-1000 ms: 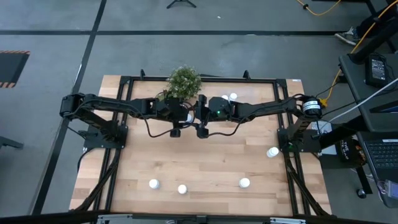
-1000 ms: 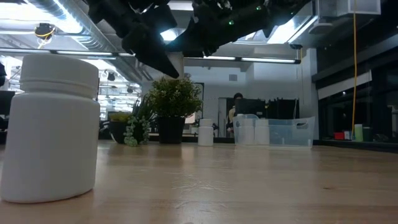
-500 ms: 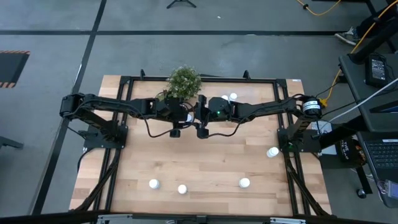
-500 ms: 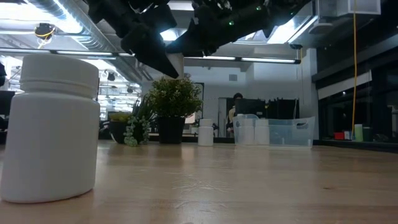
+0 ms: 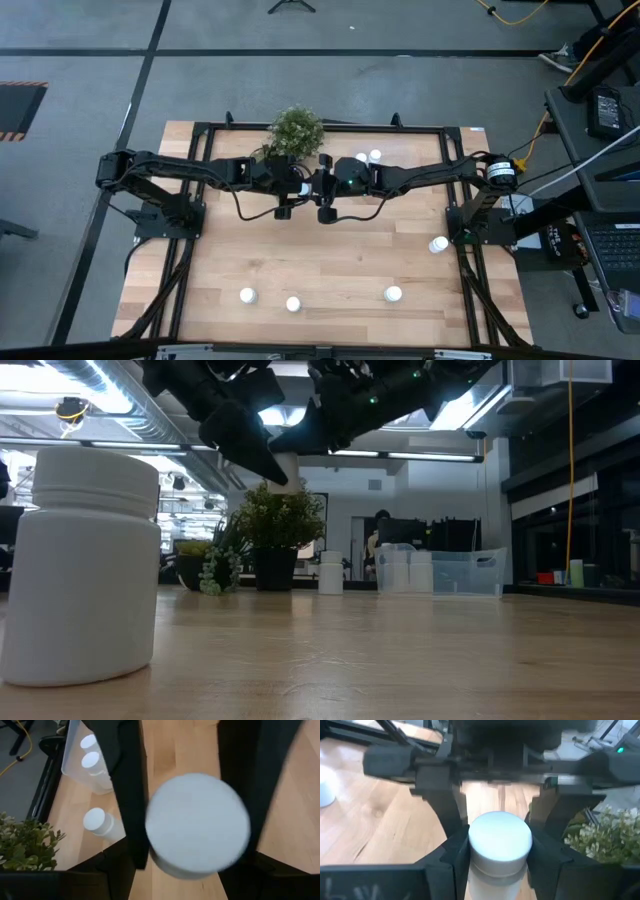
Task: Pick and place pill bottles into a basket
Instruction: Put the white pill bottle into the transparent bin
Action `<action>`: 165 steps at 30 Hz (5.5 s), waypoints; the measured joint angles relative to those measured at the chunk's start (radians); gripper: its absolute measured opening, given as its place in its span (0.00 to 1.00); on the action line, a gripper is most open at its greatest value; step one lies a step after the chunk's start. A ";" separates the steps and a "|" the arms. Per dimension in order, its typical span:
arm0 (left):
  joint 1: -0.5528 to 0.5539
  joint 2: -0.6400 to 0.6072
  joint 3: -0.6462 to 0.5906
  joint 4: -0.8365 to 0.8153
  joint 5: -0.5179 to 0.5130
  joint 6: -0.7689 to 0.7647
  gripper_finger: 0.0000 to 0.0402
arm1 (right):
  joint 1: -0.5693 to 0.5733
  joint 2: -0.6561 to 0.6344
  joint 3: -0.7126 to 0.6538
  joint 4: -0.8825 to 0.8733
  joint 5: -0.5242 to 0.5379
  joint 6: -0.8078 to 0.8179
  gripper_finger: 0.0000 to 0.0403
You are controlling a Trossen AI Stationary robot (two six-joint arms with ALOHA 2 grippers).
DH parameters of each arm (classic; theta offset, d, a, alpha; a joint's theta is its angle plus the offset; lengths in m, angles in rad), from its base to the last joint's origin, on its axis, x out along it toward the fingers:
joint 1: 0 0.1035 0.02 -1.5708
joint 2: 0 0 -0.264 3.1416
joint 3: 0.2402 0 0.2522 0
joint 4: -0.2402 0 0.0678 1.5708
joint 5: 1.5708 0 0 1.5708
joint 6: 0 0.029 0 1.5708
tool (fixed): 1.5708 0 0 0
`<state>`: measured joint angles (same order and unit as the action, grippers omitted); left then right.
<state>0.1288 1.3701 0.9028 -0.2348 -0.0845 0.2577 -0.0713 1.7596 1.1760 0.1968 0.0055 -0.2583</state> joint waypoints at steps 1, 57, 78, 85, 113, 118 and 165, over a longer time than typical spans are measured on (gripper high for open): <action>-0.003 0.000 0.000 -0.002 0.000 0.000 0.59 | 0.000 0.000 0.000 -0.008 0.000 0.000 0.37; 0.129 -0.457 -0.372 0.238 0.162 0.021 0.01 | -0.091 -0.677 -0.580 -0.153 0.732 0.436 0.37; 0.129 -0.457 -0.372 0.240 0.155 0.017 0.01 | -0.200 -0.667 -0.671 -0.199 0.790 0.647 0.37; 0.129 -0.456 -0.372 0.239 0.155 0.034 0.02 | -0.243 -0.669 -0.795 0.043 0.790 0.617 0.37; 0.128 -0.456 -0.371 0.239 0.156 0.025 0.01 | -0.298 -0.309 -0.797 0.327 0.750 0.597 0.37; 0.129 -0.456 -0.371 0.238 0.156 0.025 0.01 | -0.298 -0.252 -0.797 0.387 0.754 0.598 0.37; 0.129 -0.456 -0.371 0.232 0.156 0.017 0.01 | -0.321 -0.190 -0.798 0.460 0.724 0.569 0.37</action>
<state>0.2573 0.9142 0.5316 -0.0029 0.0715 0.2745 -0.3927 1.5700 0.3782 0.6571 0.7296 0.3107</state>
